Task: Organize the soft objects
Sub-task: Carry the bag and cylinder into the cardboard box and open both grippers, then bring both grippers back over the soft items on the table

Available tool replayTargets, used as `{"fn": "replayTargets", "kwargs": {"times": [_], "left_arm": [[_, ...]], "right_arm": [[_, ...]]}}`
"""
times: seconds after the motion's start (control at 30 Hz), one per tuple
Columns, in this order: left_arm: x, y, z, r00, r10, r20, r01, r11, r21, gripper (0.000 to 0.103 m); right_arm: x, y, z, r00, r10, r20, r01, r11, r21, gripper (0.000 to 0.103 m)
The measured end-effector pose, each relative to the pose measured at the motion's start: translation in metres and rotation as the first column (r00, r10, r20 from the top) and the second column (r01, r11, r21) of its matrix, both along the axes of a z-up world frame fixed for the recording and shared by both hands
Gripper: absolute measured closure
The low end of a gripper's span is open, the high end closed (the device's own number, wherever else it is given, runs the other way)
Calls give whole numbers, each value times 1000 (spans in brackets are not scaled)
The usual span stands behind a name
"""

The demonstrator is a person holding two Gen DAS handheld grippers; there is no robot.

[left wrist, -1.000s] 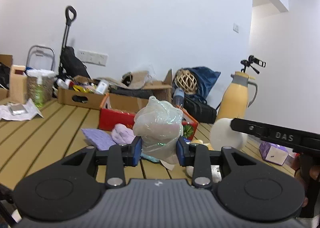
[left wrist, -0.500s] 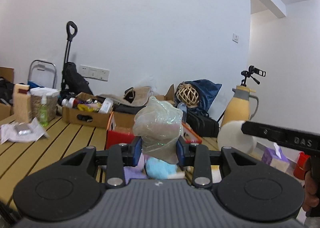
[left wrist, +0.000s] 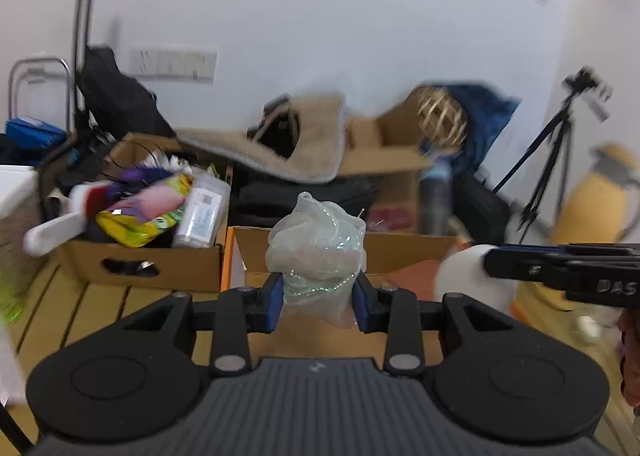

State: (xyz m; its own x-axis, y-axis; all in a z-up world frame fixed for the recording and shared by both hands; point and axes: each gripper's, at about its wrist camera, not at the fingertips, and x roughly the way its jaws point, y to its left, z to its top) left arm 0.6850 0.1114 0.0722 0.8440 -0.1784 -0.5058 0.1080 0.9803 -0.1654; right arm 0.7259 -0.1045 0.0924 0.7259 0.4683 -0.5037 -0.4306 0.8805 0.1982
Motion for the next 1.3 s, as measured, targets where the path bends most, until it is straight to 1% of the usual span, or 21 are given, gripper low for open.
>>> {"fn": "replayTargets", "kwargs": {"times": [0.07, 0.13, 0.17, 0.2, 0.23, 0.27, 0.3, 0.37, 0.4, 0.53, 0.67, 0.73, 0.83, 0.9, 0.97, 1.03, 1.13, 1.2, 1.3], "left_arm": [[38, -4, -16, 999, 40, -33, -38, 998, 48, 68], [67, -7, -32, 997, 30, -70, -24, 996, 82, 67], [76, -7, -40, 996, 35, -77, -27, 995, 97, 66], [84, -6, -46, 995, 43, -86, -33, 993, 111, 63], [91, -4, -53, 994, 56, -97, -45, 992, 118, 56], [96, -2, -58, 993, 55, -107, -43, 993, 110, 53], [98, 1, -61, 992, 46, -113, -35, 995, 97, 51], [98, 4, -62, 994, 40, -102, -31, 996, 87, 46], [96, 5, -62, 995, 37, -97, -28, 996, 90, 43], [86, 4, -55, 995, 43, -94, -34, 995, 93, 42], [55, 5, -33, 996, 62, -63, -58, 996, 73, 42], [29, 6, -17, 998, 52, -28, -50, 997, 65, 37], [-10, 3, 8, 999, 46, 29, -48, 996, 78, 33], [-35, 2, 25, 997, 43, 59, -48, 995, 83, 32], [-61, 2, 39, 996, 40, 83, -47, 995, 87, 29], [-86, 1, 48, 994, 50, 96, -59, 994, 95, 29], [-127, 1, 59, 991, 49, 125, -60, 994, 88, 28], [-156, 1, 62, 987, 48, 154, -61, 994, 87, 25], [-206, -3, 62, 977, 45, 210, -69, 992, 106, 21]], "right_arm": [[46, 10, -18, 998, -24, -54, 23, 1000, -20, 78], [85, 15, -39, 994, -47, -99, 46, 999, -18, 78], [97, 16, -47, 992, -50, -118, 50, 999, -1, 77], [108, 18, -54, 990, -36, -135, 40, 999, 26, 75], [119, 18, -61, 988, -12, -152, 23, 997, 73, 74], [127, 17, -67, 985, 9, -171, 12, 993, 119, 65], [131, 14, -72, 984, 1, -179, 24, 990, 139, 50], [133, 12, -76, 986, -44, -161, 66, 989, 135, 38], [132, 10, -78, 986, -58, -156, 79, 989, 126, 38], [128, -1, -73, 983, -99, -155, 118, 987, 113, 38], [102, -13, -46, 987, -103, -123, 117, 987, 107, 38], [82, -21, -27, 992, -95, -84, 104, 989, 109, 36], [44, -31, 4, 997, -81, -17, 82, 992, 93, 34], [19, -38, 21, 997, -77, 13, 76, 994, 79, 29], [-7, -48, 34, 998, -67, 22, 65, 995, 73, 24], [-34, -58, 42, 996, -75, 41, 73, 995, 62, 24], [-82, -71, 47, 992, -84, 89, 83, 996, 15, 24], [-119, -77, 48, 989, -79, 126, 82, 996, -25, 23], [-179, -84, 44, 981, -62, 186, 79, 993, -88, 23]]}}
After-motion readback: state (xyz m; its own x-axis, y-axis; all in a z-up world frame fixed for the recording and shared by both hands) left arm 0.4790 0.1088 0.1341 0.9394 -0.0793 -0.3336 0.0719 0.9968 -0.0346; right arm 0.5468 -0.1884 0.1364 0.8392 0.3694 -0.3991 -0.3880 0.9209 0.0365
